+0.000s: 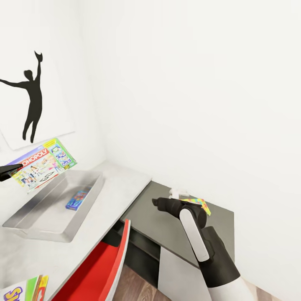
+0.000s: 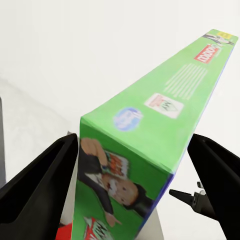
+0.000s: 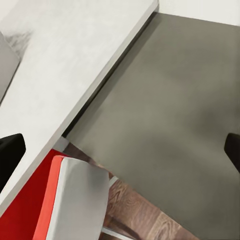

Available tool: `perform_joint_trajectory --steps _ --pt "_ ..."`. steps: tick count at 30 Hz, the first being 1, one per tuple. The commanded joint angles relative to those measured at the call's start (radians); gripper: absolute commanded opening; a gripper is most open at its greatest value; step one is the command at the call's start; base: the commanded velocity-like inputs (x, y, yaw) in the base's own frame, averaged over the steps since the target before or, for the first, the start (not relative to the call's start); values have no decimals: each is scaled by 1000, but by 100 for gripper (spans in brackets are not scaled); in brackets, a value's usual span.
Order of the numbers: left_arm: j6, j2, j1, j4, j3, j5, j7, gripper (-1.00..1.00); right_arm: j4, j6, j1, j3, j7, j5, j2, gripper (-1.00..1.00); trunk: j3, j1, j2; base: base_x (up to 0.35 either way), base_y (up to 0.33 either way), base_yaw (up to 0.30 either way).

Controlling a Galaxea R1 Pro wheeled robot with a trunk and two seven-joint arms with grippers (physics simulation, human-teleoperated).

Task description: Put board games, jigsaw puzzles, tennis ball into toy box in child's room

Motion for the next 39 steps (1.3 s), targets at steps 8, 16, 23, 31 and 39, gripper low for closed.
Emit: perform_joint_trajectory --steps 8,16,23,31,39 --pt "8 -1 -1 0 -2 3 -1 -100 -1 2 -1 1 -10 -9 1 100 -2 0 -1 116 42 93" --pt "6 0 -1 0 -2 3 0 -100 -1 2 -2 1 -10 -9 0 100 -2 0 -1 12 5 54" --pt "-26 5 -1 0 -24 -41 1 -100 -7 2 -1 1 -10 -9 -2 100 -2 0 -1 0 0 1" --pt "-100 6 -1 0 -28 -249 1 -100 -4 2 -1 1 -9 -9 -2 100 -2 0 -1 0 0 0" --pt "-165 21 -1 0 -31 -297 -8 -100 -4 2 -1 1 -9 -9 0 100 -2 0 -1 0 0 0"
